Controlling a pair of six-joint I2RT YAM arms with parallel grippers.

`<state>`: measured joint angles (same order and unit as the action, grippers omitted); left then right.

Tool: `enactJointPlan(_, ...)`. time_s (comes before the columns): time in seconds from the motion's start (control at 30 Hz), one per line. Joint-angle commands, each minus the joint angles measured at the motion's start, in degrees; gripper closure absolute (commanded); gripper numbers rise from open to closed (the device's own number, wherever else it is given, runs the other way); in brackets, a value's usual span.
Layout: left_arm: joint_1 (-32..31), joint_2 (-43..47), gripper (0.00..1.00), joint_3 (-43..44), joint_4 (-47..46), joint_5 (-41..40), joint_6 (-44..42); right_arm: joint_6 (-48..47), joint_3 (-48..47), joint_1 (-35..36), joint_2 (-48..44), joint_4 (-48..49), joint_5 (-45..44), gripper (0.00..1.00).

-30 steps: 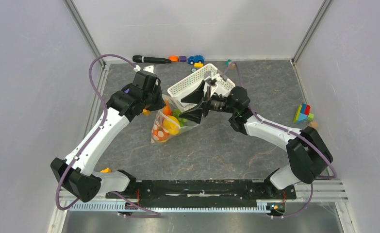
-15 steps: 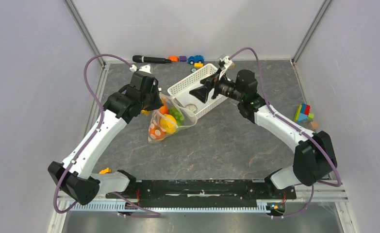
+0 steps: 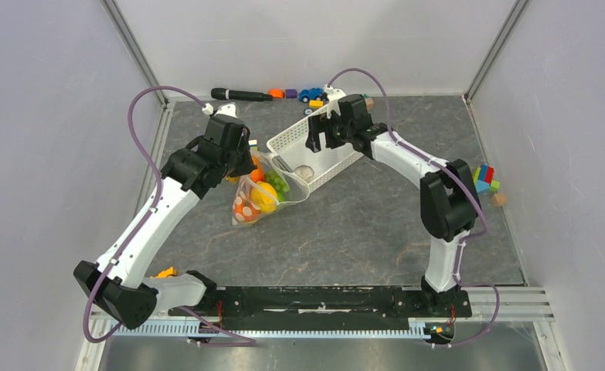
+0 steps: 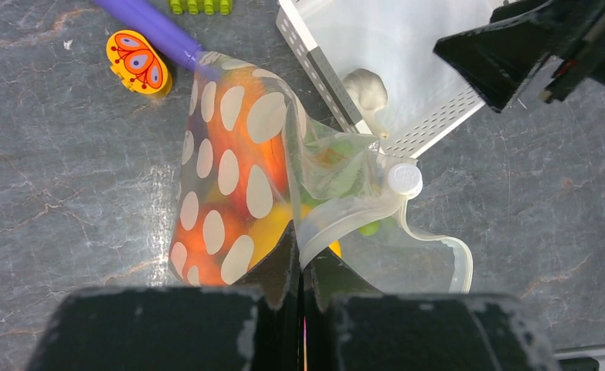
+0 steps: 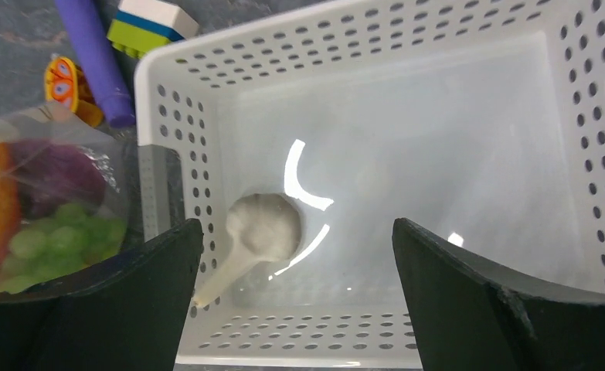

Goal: Place the food in the zip-top bag and seal the zipper
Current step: Pick up the fake vegetable from the bin.

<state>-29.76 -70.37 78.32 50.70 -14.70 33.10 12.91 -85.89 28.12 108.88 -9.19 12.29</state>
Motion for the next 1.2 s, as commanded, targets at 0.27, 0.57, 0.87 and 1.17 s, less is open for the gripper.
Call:
enactJointPlan(0.27, -0.13, 1.81, 0.98, 0.38, -2.62, -1.17, -1.46, -3.69, -14.13, 7.47, 12.58, -11.01, -10.88, 0.02)
enactJointPlan(0.57, -0.09, 2.32, 0.98, -0.14, -2.60, -1.53, -1.34, -3.43, -15.26, 9.45, 15.76, -11.58, -15.97, 0.06)
enactJointPlan(0.87, -0.10, 1.85, 0.98, -0.63, -2.76, -1.92, -1.32, -5.61, -15.54, 9.50, 18.73, -13.45, -12.43, 0.12)
enactJointPlan(1.17, -0.11, 1.87, 0.98, -0.65, -2.91, -2.00, -1.37, -6.77, -15.78, 9.50, 19.04, -16.03, -16.15, 0.31)
